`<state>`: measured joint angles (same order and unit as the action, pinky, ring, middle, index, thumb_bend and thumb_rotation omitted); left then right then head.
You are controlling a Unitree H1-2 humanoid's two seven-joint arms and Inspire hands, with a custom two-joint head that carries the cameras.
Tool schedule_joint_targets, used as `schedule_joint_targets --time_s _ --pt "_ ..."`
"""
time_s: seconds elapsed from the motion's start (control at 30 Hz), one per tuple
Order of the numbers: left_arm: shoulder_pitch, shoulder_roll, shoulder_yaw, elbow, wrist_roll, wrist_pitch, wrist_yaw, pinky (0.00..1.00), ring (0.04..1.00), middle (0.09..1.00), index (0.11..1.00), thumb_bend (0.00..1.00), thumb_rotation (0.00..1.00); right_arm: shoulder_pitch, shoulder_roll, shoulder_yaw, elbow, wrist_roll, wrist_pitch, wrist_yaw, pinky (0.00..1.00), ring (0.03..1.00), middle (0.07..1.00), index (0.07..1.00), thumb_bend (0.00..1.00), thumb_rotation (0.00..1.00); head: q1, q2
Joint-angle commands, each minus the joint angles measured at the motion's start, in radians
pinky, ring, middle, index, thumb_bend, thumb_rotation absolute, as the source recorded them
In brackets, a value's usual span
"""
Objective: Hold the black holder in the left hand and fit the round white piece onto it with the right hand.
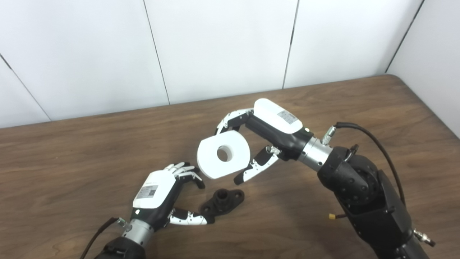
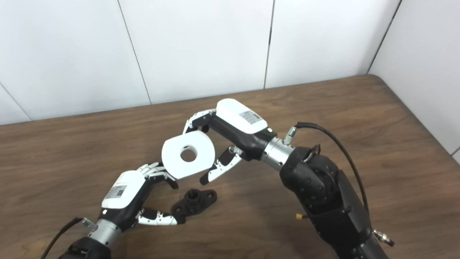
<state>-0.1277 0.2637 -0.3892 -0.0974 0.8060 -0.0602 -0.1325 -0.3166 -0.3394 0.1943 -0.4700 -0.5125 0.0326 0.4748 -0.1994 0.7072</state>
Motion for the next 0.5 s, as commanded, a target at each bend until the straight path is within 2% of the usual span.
schedule_joint_targets --time_s 0.0,0.23,0.37,0.47 --pt "-0.016 -0.003 -0.014 0.010 -0.008 -0.021 -0.011 0.93 0.904 0.817 0.643 1.00 0.36 -0.030 0.005 -0.008 -0.014 0.005 -0.014 -0.030 0.58 0.672 0.647 0.480 0.52 0.13 -0.002 0.001" --pt "-0.016 0.003 -0.013 0.021 -0.029 -0.043 0.004 0.93 0.883 0.768 0.595 1.00 0.30 -0.032 0.009 -0.011 -0.021 0.003 -0.005 -0.027 0.58 0.671 0.646 0.480 0.52 0.13 -0.008 0.005" --pt "-0.015 0.006 -0.009 0.032 -0.039 -0.067 0.021 0.92 0.872 0.736 0.555 0.99 0.23 -0.032 0.008 -0.012 -0.024 0.003 -0.004 -0.027 0.58 0.671 0.647 0.480 0.52 0.13 -0.008 0.005" --pt "-0.014 0.009 -0.005 0.038 -0.048 -0.082 0.029 0.93 0.866 0.716 0.530 0.95 0.19 -0.033 0.009 -0.014 -0.023 0.004 -0.005 -0.029 0.58 0.670 0.646 0.480 0.52 0.13 -0.008 0.007"
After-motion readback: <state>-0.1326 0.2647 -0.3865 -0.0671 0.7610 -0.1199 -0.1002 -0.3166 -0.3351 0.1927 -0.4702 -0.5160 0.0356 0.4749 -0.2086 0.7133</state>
